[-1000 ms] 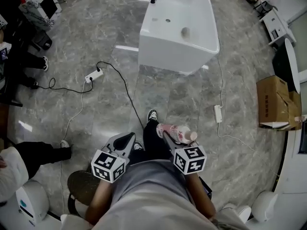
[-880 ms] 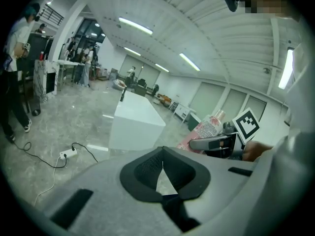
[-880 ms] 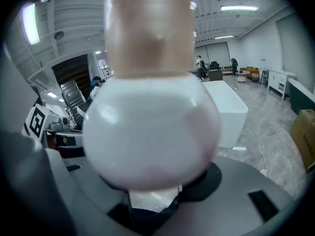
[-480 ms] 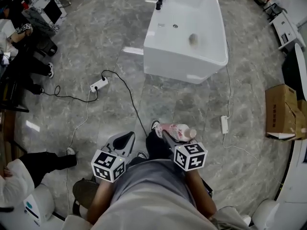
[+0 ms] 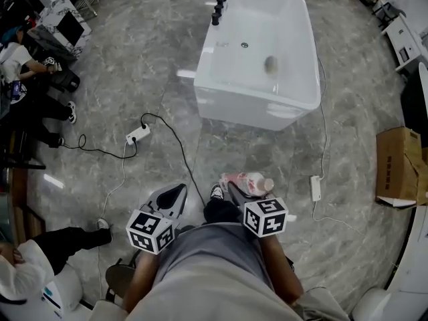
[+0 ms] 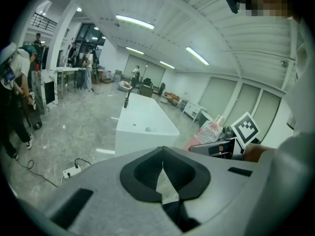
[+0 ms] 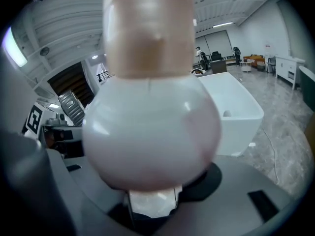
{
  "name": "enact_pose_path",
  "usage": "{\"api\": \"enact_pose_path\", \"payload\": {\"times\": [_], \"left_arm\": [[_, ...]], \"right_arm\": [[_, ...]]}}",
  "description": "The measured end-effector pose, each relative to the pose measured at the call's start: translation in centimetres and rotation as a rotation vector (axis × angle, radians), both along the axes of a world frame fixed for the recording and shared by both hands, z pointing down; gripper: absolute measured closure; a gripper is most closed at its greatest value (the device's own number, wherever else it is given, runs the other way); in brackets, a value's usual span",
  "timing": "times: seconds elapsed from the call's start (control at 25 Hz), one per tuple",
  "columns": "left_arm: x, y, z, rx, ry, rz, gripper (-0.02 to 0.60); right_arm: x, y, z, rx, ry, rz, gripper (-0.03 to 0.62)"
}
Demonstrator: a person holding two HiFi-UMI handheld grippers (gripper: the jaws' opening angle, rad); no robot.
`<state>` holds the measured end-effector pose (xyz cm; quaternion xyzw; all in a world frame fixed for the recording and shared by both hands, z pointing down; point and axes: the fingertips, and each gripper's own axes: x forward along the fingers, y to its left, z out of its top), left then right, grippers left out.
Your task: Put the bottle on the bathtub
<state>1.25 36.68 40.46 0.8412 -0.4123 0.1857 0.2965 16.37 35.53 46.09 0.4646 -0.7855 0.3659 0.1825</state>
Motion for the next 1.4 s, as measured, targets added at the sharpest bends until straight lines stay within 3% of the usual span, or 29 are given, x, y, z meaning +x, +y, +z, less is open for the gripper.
{"api": "enact_pose_path", "payload": {"times": [0.28,0.44,0.64,0.76,0.96,1.4], "left_arm": [[-0.4,-4.5,0.4,-0.012,-0.023,-0.108,0.575],[-0.3,-5.5,0.6,-0.009,-0.071,-0.113,0.575],[-0.5,-6.7,0.7,-0.016,-0.048,-0.125,0.575],[-1.1,-8.3,1.2,0.013,-0.097,-0.119,0.575],[-1.1,-13.7,1.4,0.031,-0.068,-0.104,0.575],[-2.7,-28.5,-1.6,0.085,-0.009,-0.016,0.575]], "right_arm": [[2.0,-6.0,1.1,-0.001,-0.02,-0.022,0.368],[2.3,-7.5,1.3,-0.01,-0.023,-0.031,0.368],[1.6,-8.9,1.7,-0.024,-0.046,-0.035,0.368],[1.3,-10.3,2.2,-0.024,-0.025,-0.049,0.368],[0.9,-14.5,1.9,0.001,0.024,-0.076,0.368],[-1.5,-27.0,-0.4,0.009,0.046,-0.026,0.368]]}}
